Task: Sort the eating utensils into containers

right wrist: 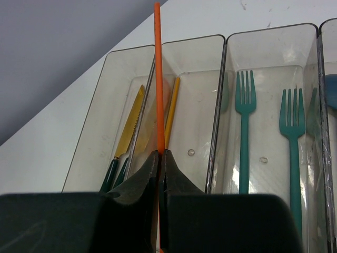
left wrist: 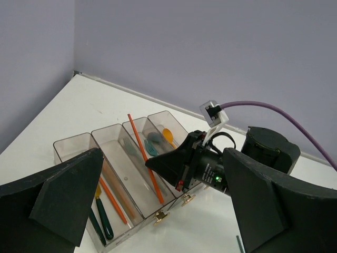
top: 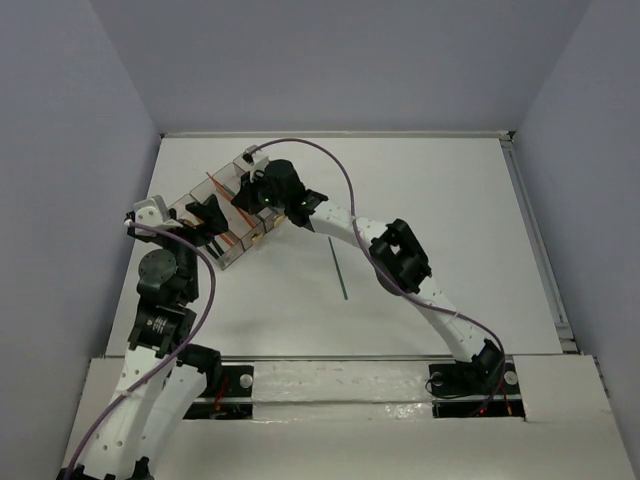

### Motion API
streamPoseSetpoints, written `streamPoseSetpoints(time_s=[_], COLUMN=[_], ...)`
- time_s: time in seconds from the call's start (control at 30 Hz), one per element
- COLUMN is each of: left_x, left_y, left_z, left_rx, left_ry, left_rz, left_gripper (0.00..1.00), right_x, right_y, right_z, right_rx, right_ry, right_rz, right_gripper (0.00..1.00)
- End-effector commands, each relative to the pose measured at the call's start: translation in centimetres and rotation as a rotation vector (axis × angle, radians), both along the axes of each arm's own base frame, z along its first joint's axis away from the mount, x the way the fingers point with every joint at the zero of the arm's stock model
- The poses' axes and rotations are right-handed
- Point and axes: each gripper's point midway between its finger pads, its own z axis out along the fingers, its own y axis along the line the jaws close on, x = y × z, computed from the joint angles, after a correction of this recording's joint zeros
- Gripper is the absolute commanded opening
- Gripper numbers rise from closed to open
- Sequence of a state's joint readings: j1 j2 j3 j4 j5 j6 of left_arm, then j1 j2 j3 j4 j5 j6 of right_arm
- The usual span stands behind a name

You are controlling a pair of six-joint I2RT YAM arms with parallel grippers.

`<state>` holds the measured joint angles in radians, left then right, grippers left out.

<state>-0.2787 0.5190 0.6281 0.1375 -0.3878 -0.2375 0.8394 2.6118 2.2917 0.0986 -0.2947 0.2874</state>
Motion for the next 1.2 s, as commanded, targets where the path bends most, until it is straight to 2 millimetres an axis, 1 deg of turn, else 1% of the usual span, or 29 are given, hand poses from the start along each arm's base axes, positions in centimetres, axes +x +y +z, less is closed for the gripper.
streamPoseSetpoints(time_s=[0.0,0.17,0.2,0.3,0.33,0.4,0.43,0.57,0.77,0.9,1.0,1.03,1.07,1.1,1.13,1.17], left_x=[-0.8,-1.1,-1.2,-1.5,-1.5,-1.6,-1.7,-1.8,-1.9,-1.9,-1.8,-1.8,-1.8,-1.8,-1.9,-1.9], left_y=[-0.2,-0.2,-0.2,-0.1,-0.1,-0.1,-0.1,-0.3,-0.2,-0.3,-0.4,-0.4,-0.5,-0.5,-0.5,-0.5], left_z=[2.9,3.3,3.4,3.6,3.7,3.8,3.9,3.9,4.0,4.0,4.0,4.1,4.1,4.1,4.2,4.2], left_rx=[-0.033,-0.037,-0.038,-0.039,-0.039,-0.041,-0.041,-0.043,-0.043,-0.043,-0.042,-0.043,-0.042,-0.044,-0.044,-0.044], left_ry=[-0.095,-0.109,-0.113,-0.124,-0.125,-0.131,-0.133,-0.135,-0.139,-0.138,-0.139,-0.14,-0.14,-0.14,-0.143,-0.144], left_rz=[-0.026,-0.034,-0.034,-0.035,-0.035,-0.035,-0.035,-0.043,-0.043,-0.045,-0.051,-0.051,-0.054,-0.054,-0.055,-0.057], left_gripper=[0.99,0.99,0.99,0.99,0.99,0.99,0.99,0.99,0.99,0.99,0.99,0.99,0.99,0.99,0.99,0.99], right_x=[-0.5,-0.5,-1.2,-1.3,-1.9,-1.9,-2.0,-2.2,-2.2,-2.3,-2.4,-2.5,-2.6,-2.6,-2.9,-2.6], right_y=[0.8,0.8,1.4,1.7,2.1,2.2,2.2,2.3,2.3,2.2,1.9,1.8,1.6,1.5,1.1,0.5], right_z=[0.3,-0.1,-0.3,-0.7,-1.1,-1.3,-1.5,-1.1,-0.2,0.8,2.1,3.7,3.9,4.7,6.2,7.0], right_rx=[0.0,-0.01,-0.014,-0.015,-0.018,-0.019,-0.02,-0.007,0.01,0.022,0.035,0.053,0.052,0.061,0.073,0.08], right_ry=[-0.031,-0.025,-0.021,-0.006,0.001,0.008,0.013,0.02,0.016,0.004,-0.007,-0.023,-0.025,-0.033,-0.043,-0.045], right_rz=[0.006,0.006,0.022,0.033,0.045,0.046,0.046,0.053,0.052,0.053,0.047,0.045,0.043,0.035,0.035,0.027], right_gripper=[0.0,0.0,0.01,0.03,0.05,0.17,0.27,0.41,0.45,0.45,0.45,0.44,0.45,0.45,0.45,0.45])
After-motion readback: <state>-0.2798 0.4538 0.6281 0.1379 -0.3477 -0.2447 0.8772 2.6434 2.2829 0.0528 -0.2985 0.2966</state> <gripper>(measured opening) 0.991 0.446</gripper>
